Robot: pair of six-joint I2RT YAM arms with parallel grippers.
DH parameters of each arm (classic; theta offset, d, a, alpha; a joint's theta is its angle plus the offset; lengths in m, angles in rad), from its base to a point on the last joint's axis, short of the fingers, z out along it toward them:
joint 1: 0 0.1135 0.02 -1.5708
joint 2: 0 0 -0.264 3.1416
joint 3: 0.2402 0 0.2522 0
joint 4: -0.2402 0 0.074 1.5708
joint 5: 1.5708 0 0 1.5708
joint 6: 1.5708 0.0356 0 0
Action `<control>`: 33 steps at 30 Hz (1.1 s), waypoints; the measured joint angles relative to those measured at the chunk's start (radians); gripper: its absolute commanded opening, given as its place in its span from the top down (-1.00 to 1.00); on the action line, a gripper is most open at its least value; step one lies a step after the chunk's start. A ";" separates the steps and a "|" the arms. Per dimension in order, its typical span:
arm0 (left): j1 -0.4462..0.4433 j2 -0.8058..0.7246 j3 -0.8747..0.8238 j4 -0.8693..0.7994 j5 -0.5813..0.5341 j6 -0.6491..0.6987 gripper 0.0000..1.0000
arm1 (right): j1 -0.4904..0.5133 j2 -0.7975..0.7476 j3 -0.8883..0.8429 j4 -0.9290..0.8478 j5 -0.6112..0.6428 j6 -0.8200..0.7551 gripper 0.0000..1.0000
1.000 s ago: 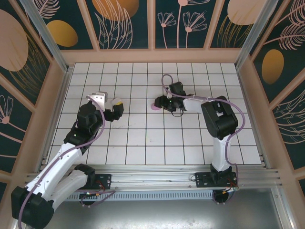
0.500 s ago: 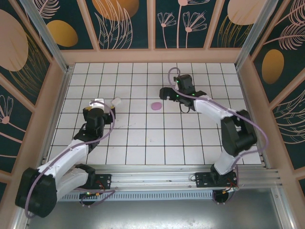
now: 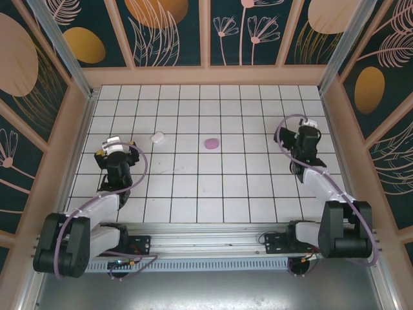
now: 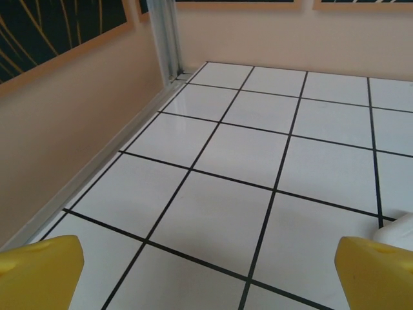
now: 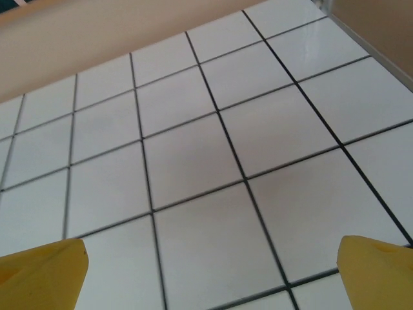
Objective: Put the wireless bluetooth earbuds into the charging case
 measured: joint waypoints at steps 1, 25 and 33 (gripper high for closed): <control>0.002 0.017 -0.009 0.040 0.018 0.003 -0.97 | 0.000 -0.005 -0.034 0.035 -0.002 -0.014 -0.98; 0.040 0.313 -0.146 0.708 0.171 0.087 -0.97 | -0.056 0.235 -0.363 0.910 -0.090 -0.149 -0.98; 0.096 0.360 -0.067 0.650 0.255 0.076 -0.97 | -0.052 0.324 -0.348 0.950 -0.097 -0.153 -0.98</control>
